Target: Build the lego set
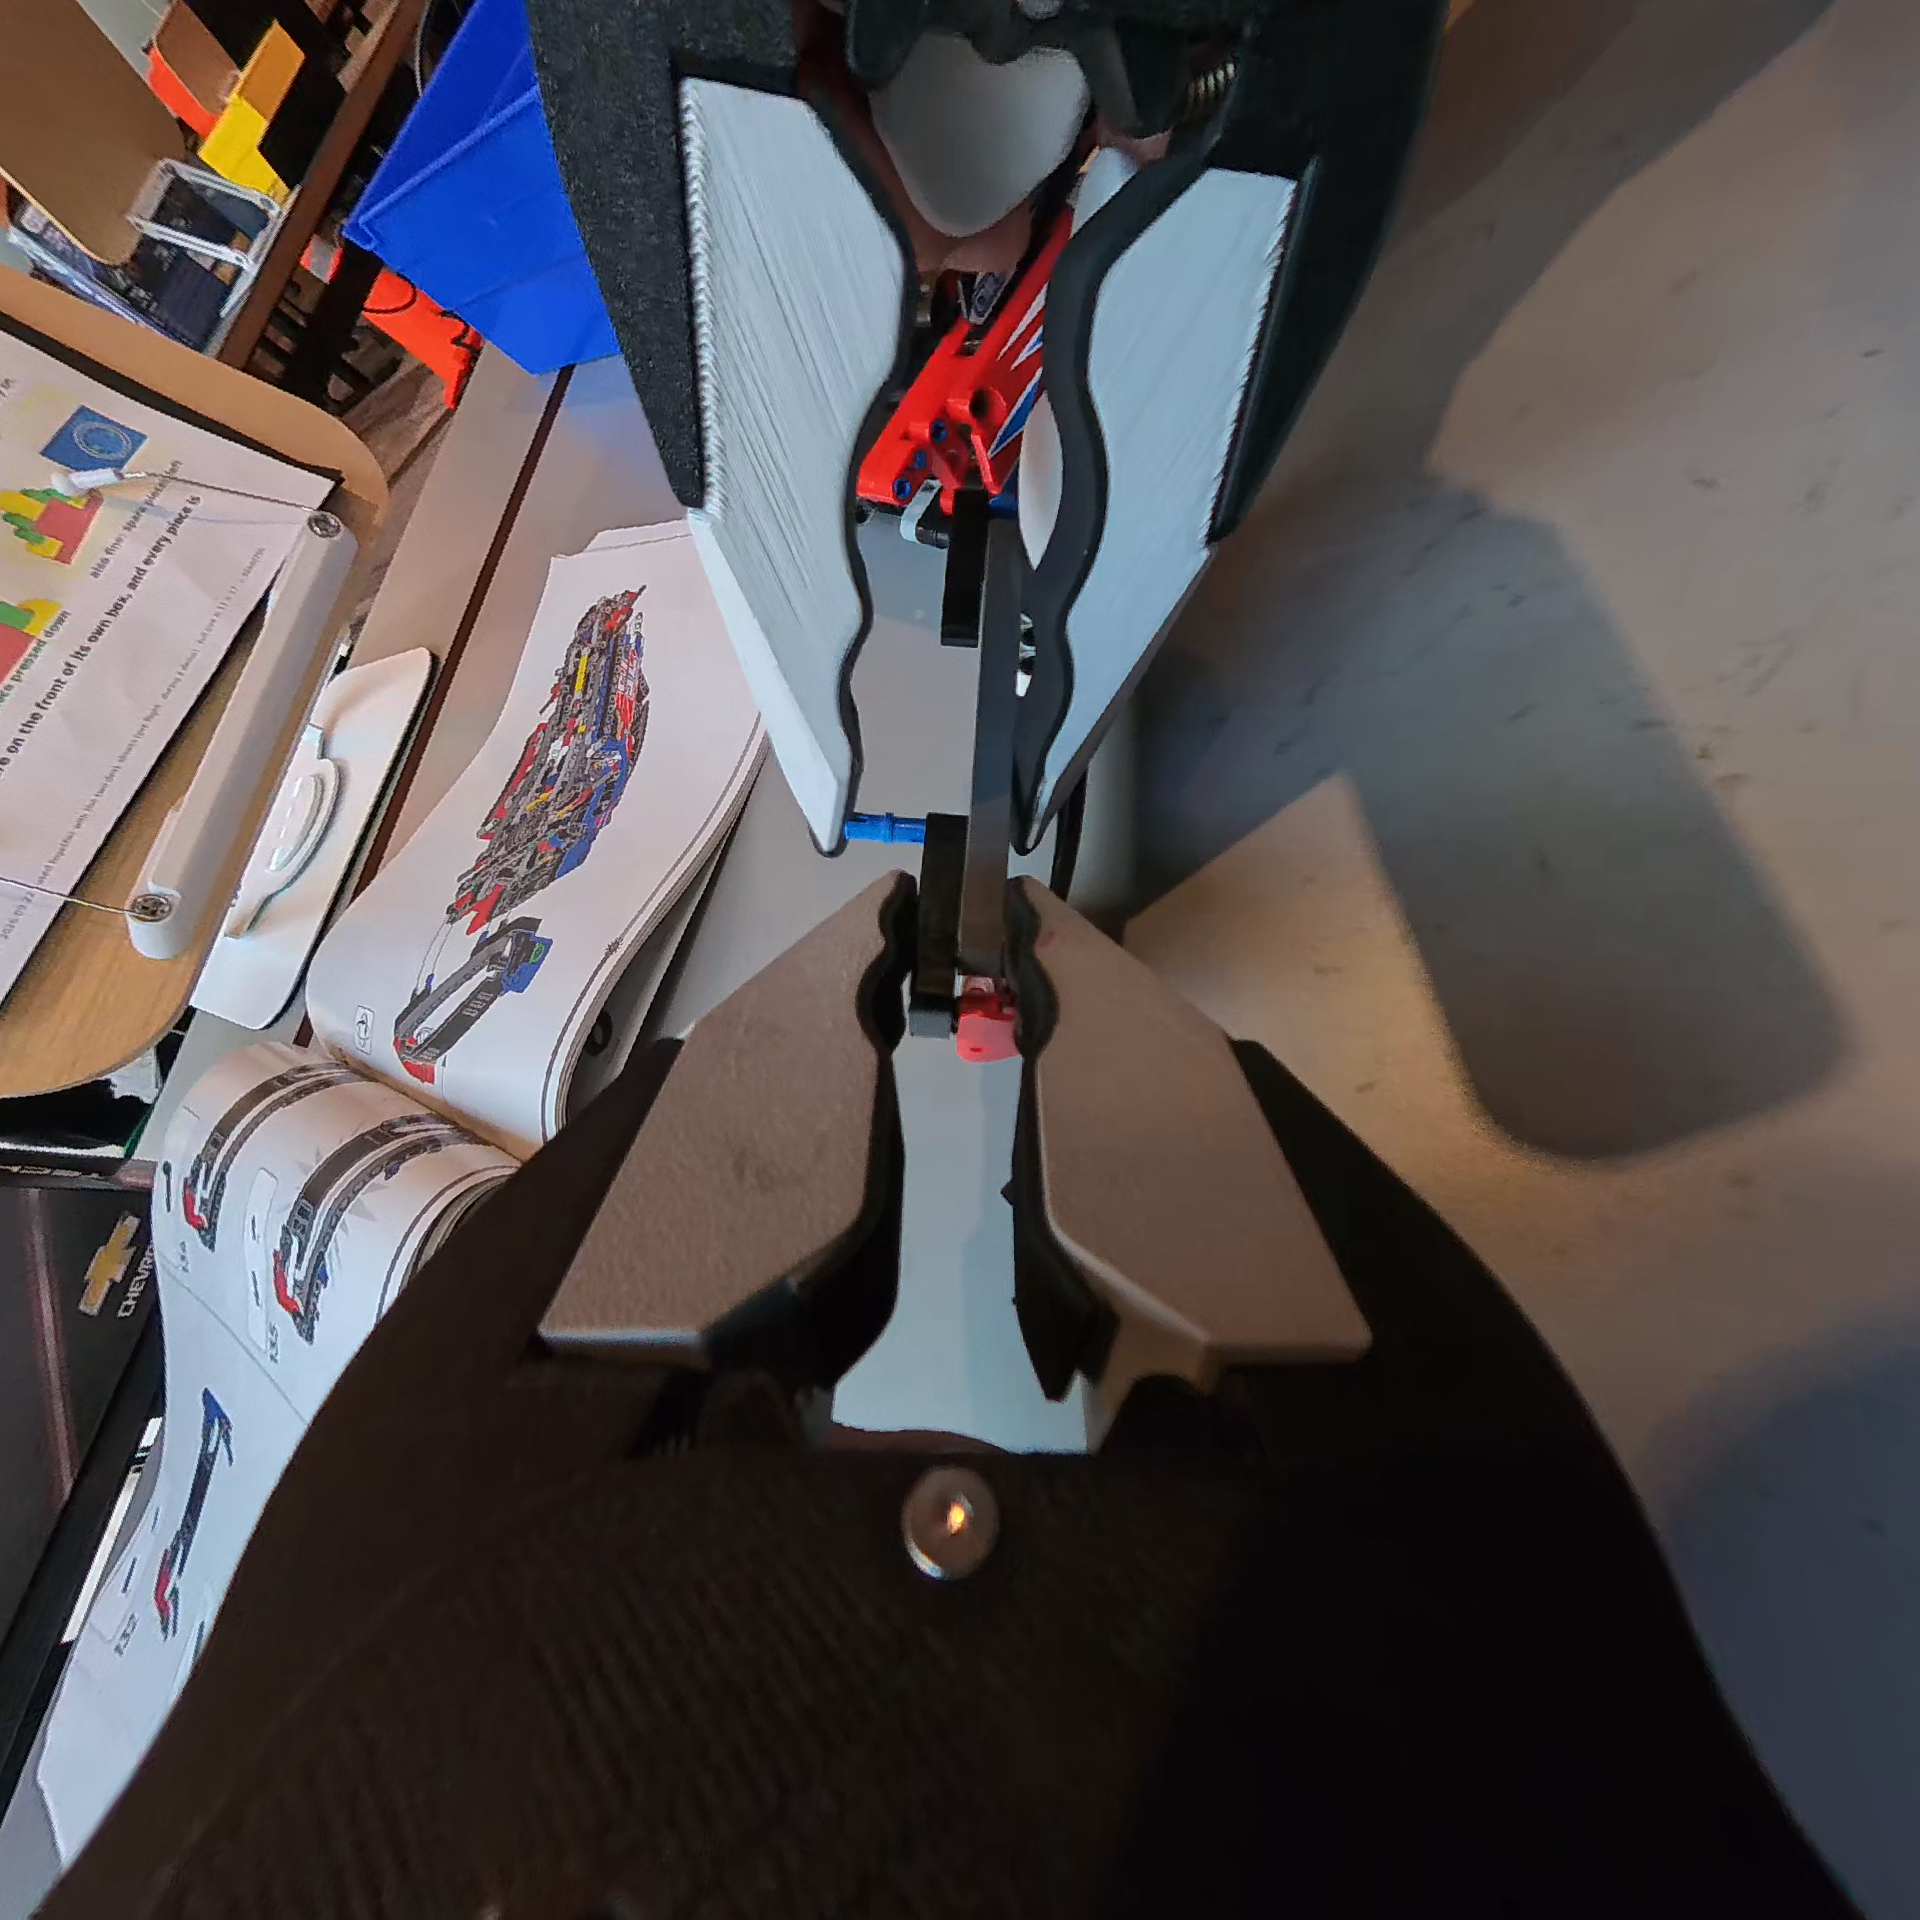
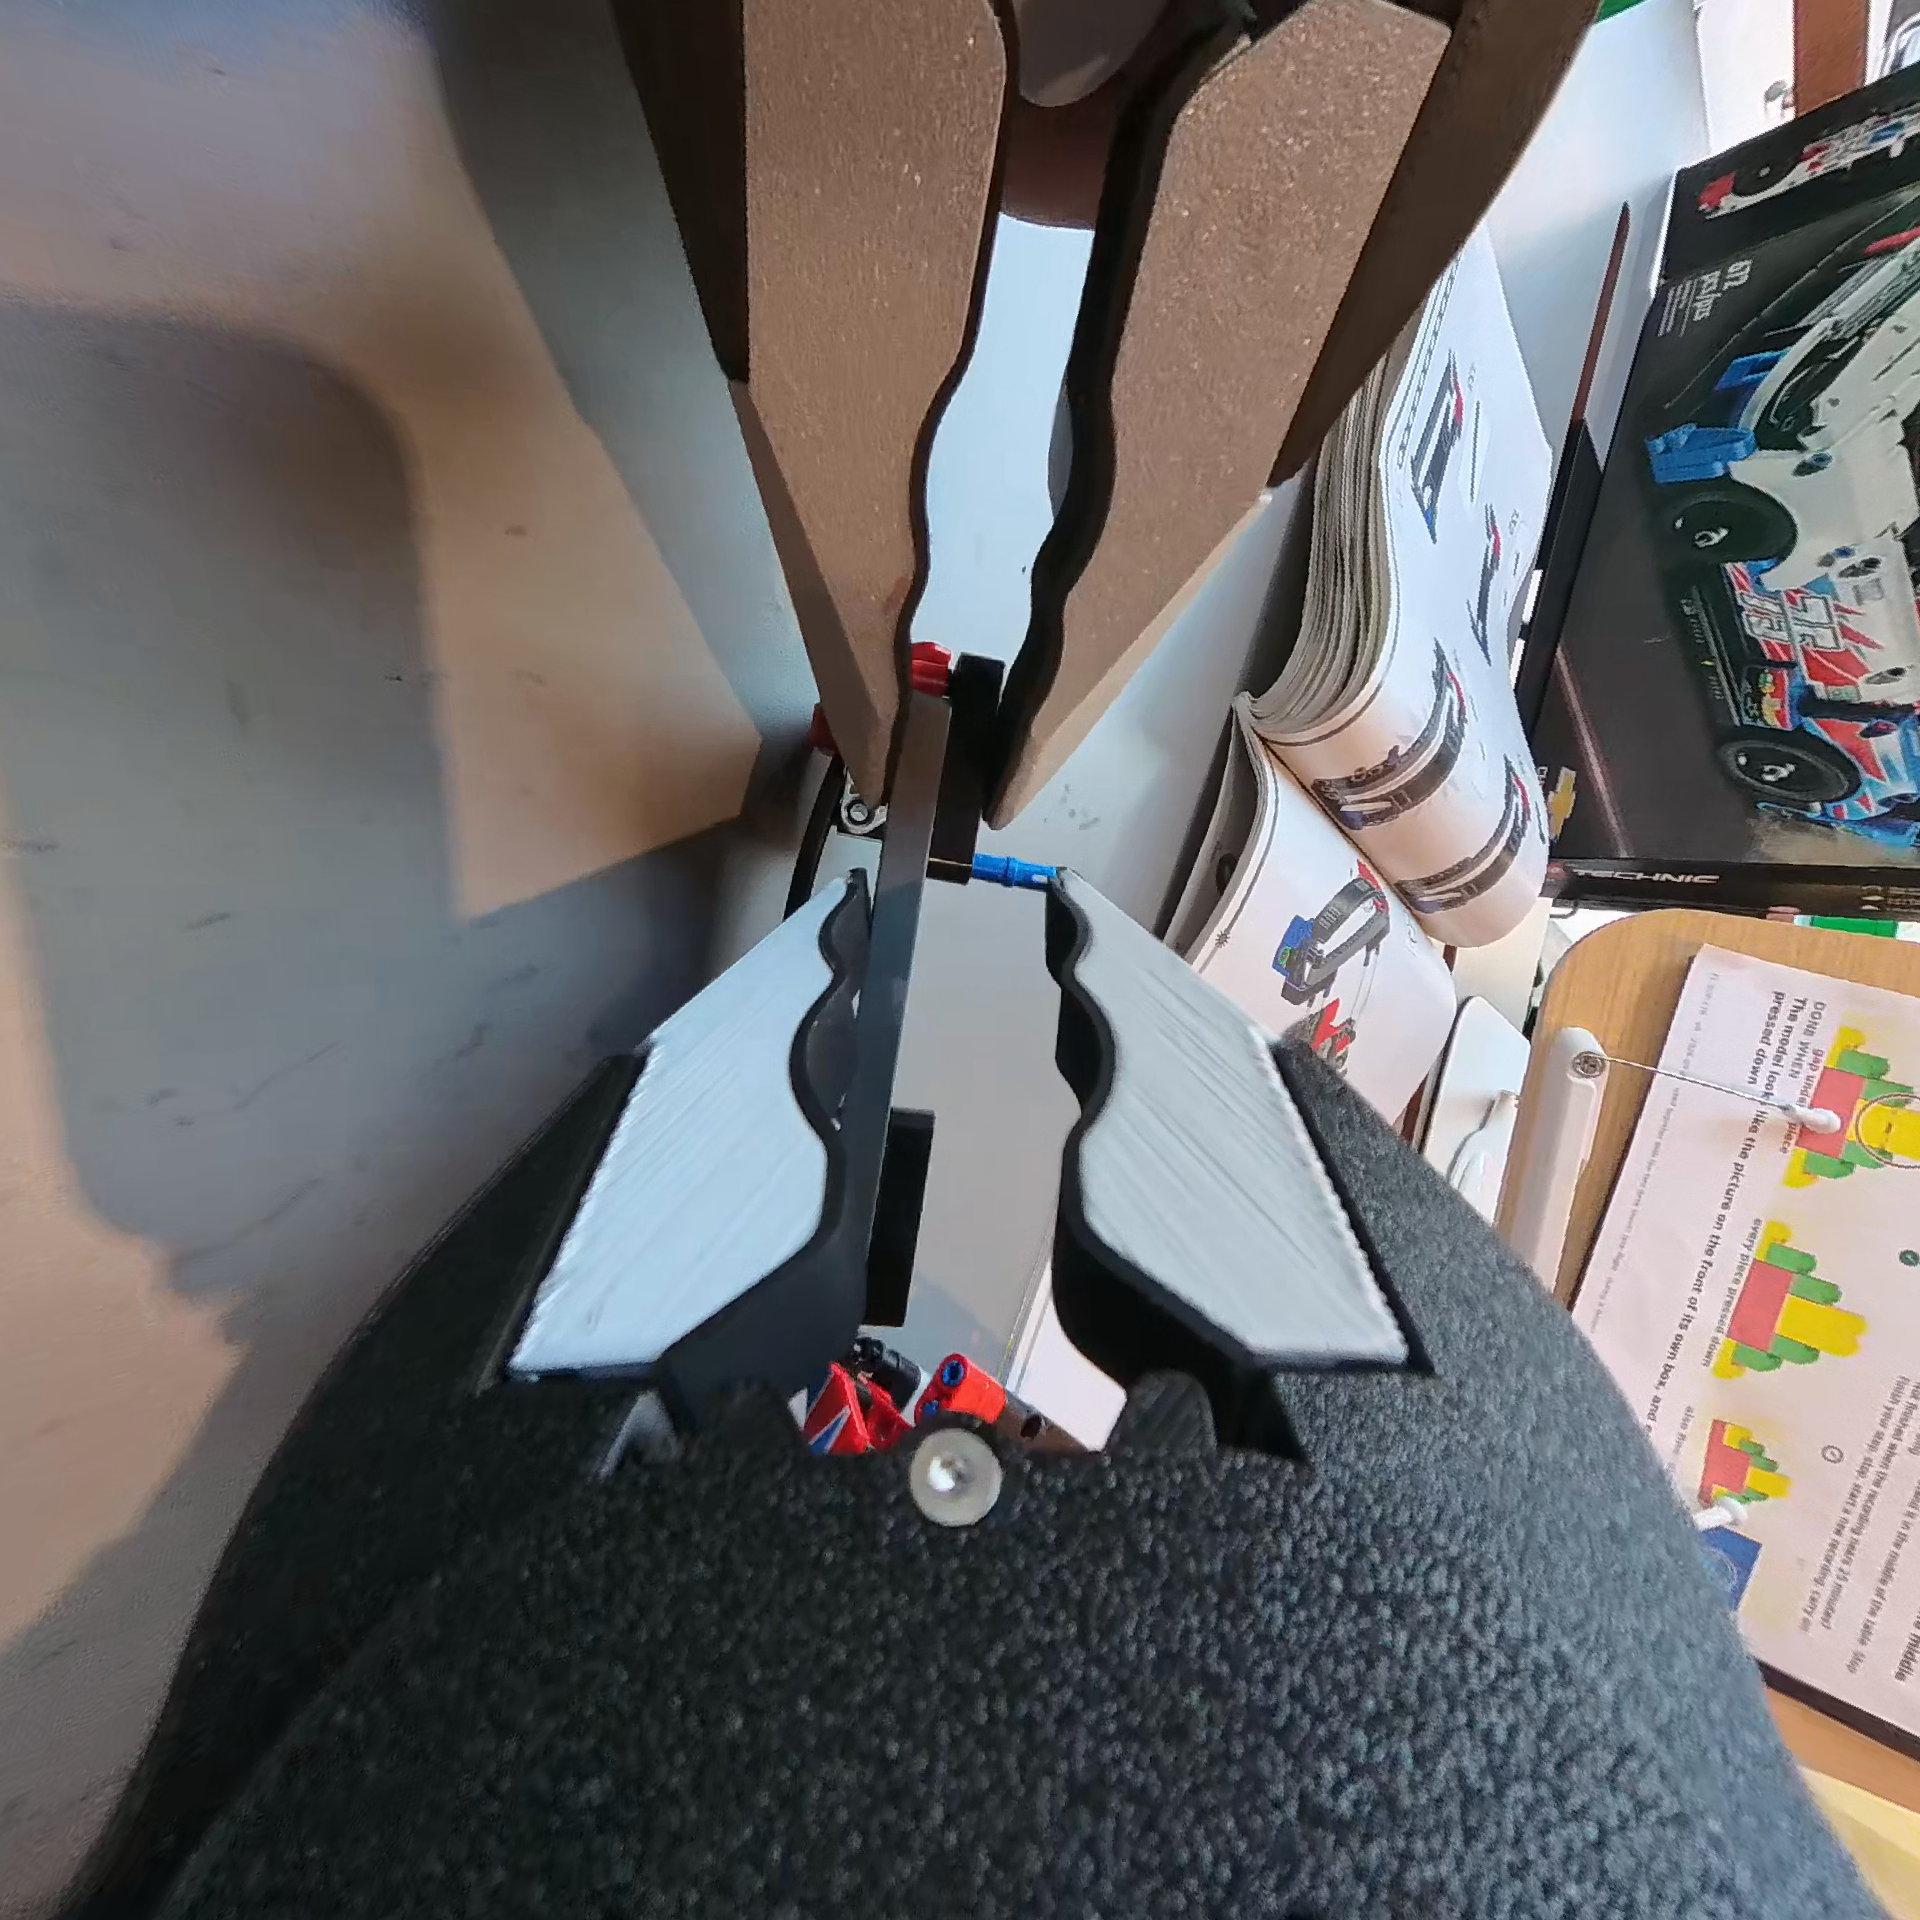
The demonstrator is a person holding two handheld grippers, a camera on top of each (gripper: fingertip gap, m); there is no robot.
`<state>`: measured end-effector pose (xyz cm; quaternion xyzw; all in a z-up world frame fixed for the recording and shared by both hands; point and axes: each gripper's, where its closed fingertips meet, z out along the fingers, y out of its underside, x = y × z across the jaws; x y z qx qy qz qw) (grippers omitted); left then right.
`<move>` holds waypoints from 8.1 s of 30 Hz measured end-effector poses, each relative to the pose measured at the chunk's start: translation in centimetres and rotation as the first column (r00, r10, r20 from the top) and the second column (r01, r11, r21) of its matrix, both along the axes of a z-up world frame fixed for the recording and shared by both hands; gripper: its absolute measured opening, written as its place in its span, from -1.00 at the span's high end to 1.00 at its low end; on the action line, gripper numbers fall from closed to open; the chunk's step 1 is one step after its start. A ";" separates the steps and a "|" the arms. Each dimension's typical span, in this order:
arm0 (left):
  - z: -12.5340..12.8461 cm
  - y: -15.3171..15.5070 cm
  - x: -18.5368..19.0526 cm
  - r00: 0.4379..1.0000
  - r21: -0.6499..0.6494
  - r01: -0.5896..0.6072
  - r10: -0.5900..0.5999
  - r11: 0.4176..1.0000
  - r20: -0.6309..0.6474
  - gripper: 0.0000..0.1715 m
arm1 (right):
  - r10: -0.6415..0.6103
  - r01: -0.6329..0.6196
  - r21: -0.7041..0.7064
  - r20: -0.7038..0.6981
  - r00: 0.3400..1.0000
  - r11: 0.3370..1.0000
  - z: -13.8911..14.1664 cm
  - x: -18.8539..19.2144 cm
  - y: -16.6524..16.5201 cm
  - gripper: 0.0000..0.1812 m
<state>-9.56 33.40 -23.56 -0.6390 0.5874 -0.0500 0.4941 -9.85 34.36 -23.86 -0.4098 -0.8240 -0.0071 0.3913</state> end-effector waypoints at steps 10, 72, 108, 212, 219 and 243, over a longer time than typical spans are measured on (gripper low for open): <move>0.0 0.0 -0.3 1.000 -0.018 -0.009 0.009 1.000 0.000 0.84 | 0.039 -0.040 0.026 0.026 0.999 0.999 -0.1 -0.3 -0.2 0.72; -0.6 3.4 -4.7 0.915 -0.444 -0.188 0.320 0.876 0.245 0.47 | -0.124 0.415 -0.623 0.456 0.881 0.663 -0.6 1.2 6.1 0.43; -0.8 -5.3 -0.3 0.977 0.076 0.173 -0.162 0.982 -0.136 0.45 | -0.338 0.266 -0.299 -0.224 0.914 0.916 1.4 8.0 -5.8 0.49; 3.2 -8.5 4.4 0.989 -0.780 0.008 0.109 0.625 0.098 0.97 | -0.007 0.060 0.222 -0.231 0.973 0.973 5.1 5.4 -8.2 0.74; 3.2 -9.1 4.8 0.991 -0.797 0.022 0.090 0.604 0.096 0.97 | 0.059 0.000 0.327 -0.170 0.984 0.945 4.4 4.4 -8.9 0.87; 9.4 -4.8 4.7 0.958 0.173 -0.195 0.150 0.965 0.245 0.66 | -0.620 -0.401 -0.896 -0.426 0.660 0.189 11.3 6.0 -7.4 0.95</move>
